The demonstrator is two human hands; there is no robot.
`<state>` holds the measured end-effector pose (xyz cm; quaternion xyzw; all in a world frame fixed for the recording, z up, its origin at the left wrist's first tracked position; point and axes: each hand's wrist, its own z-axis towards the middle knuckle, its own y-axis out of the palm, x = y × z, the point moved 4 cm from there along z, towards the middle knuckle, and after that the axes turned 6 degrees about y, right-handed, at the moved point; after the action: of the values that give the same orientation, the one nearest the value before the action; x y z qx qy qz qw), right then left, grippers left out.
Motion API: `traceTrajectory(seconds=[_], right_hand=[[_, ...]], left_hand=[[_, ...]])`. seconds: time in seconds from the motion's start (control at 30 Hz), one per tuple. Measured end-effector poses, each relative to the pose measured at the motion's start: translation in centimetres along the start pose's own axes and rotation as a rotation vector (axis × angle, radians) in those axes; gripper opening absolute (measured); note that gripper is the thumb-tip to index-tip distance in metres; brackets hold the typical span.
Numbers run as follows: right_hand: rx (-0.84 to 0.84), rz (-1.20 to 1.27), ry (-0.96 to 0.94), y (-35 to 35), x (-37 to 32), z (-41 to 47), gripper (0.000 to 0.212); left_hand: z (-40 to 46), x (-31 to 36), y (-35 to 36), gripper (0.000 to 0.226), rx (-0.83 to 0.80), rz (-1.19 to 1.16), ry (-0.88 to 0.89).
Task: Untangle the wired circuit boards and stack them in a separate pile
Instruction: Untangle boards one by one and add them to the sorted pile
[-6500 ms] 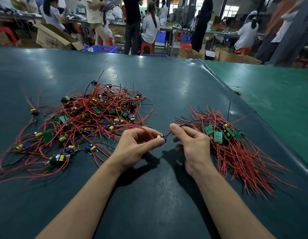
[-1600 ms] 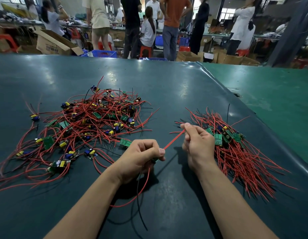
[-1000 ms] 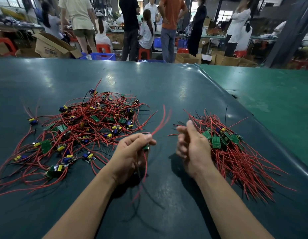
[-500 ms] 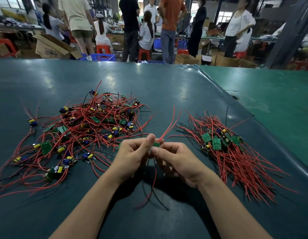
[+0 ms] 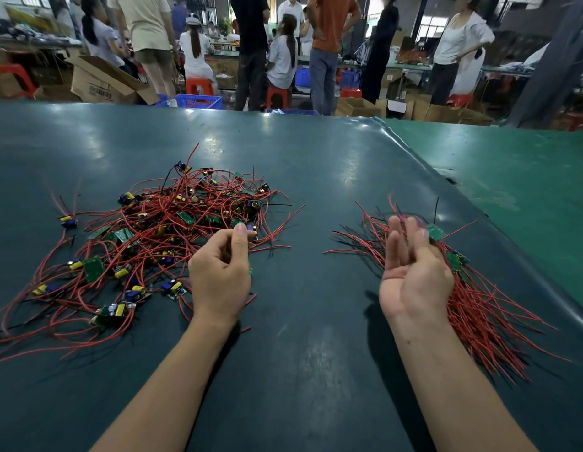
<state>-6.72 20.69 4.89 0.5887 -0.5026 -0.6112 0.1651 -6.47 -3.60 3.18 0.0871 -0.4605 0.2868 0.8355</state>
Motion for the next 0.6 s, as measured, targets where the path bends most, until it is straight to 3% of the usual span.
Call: traceTrajectory(seconds=[0.07, 0.17, 0.27, 0.37, 0.47, 0.6], right_hand=[[0.07, -0.03, 0.001, -0.6, 0.4, 0.2, 0.011], [0.151, -0.069, 0.013, -1.3, 1.0, 0.4, 0.031], [0.217, -0.074, -0.001, -1.7, 0.8, 0.6, 0.027], [0.257, -0.078, -0.036, -2.1, 0.7, 0.7, 0.031], [0.273, -0.079, -0.052, -2.1, 0.6, 0.6, 0.033], [0.278, -0.09, -0.053, -2.1, 0.6, 0.6, 0.022]], left_hand=[[0.0, -0.1, -0.2, 0.025, 0.001, 0.094, 0.008], [-0.1, 0.0, -0.6, 0.021, -0.015, 0.383, 0.081], [-0.1, 0.1, -0.8, 0.016, -0.021, 0.614, 0.163], [0.3, -0.8, -1.4, 0.023, -0.037, 0.851, 0.037], [0.6, -1.8, -1.9, 0.033, -0.108, 0.937, -0.102], [0.4, -1.9, -1.6, 0.029, -0.144, 0.942, -0.061]])
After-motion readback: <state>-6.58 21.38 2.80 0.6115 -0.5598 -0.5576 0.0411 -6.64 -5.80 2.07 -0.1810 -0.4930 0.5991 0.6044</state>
